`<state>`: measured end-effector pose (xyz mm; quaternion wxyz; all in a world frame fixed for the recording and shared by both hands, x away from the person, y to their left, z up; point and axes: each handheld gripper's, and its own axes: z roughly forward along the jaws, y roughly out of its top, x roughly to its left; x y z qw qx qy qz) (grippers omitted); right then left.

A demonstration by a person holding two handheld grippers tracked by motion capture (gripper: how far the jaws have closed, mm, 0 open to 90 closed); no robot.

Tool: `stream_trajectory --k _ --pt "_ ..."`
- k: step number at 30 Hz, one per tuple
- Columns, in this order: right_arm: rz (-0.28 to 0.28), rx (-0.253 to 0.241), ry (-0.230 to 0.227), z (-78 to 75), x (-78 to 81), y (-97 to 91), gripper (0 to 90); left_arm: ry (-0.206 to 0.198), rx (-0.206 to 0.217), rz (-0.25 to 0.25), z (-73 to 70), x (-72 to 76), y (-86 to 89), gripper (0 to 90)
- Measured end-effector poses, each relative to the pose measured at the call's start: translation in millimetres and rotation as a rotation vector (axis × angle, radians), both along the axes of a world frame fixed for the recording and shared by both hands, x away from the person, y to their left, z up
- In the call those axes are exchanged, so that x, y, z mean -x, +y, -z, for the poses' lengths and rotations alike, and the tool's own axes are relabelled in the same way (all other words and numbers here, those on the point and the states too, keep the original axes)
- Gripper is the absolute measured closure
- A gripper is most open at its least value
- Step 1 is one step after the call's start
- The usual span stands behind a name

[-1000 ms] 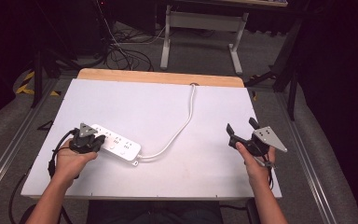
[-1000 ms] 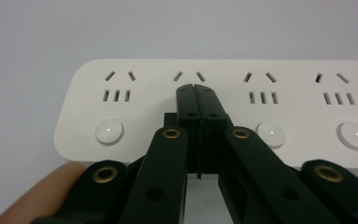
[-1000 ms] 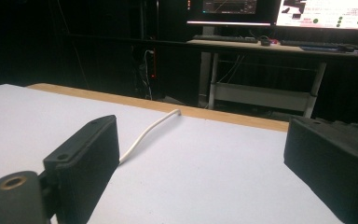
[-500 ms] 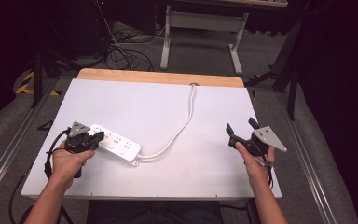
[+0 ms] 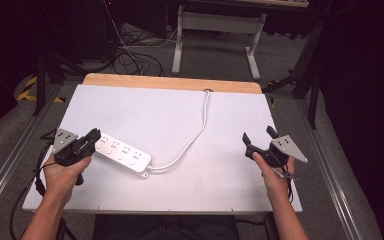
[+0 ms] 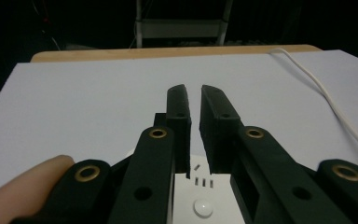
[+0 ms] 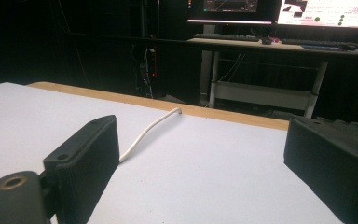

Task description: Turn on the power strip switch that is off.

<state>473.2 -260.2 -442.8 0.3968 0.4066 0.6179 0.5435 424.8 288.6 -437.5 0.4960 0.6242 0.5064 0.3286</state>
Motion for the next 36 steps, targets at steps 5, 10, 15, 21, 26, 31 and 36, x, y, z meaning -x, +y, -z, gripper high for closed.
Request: stream_trajectory --k 5,10,15,21,26,31,36 --pt "0.001 -0.001 0.0 -0.1 0.0 -0.3 10.9 -0.017 0.003 -0.016 -2.0 2.1 3.9 78.6" --pt "0.001 0.002 0.001 0.1 -0.2 -0.3 10.9 -0.045 -0.005 -0.036 -4.8 4.5 5.5 75.7" --pt "0.003 0.003 0.002 0.2 -0.1 -0.1 10.9 -0.054 -0.003 -0.052 -6.6 4.8 6.6 72.3" --pt "0.002 0.005 0.004 0.4 -0.1 0.4 11.0 -0.074 -0.007 -0.058 -8.4 6.7 7.1 70.3" --pt "0.002 0.005 0.004 0.4 -0.1 0.2 11.0 -0.089 -0.004 -0.066 -9.9 9.3 9.6 66.3" --pt "0.004 0.001 0.003 0.1 0.4 -0.4 11.0 -0.102 0.005 -0.079 -11.2 12.1 13.6 61.7" --pt "0.002 0.006 0.003 0.3 0.2 0.3 11.1 -0.105 0.009 -0.095 -11.5 12.7 15.9 56.4"
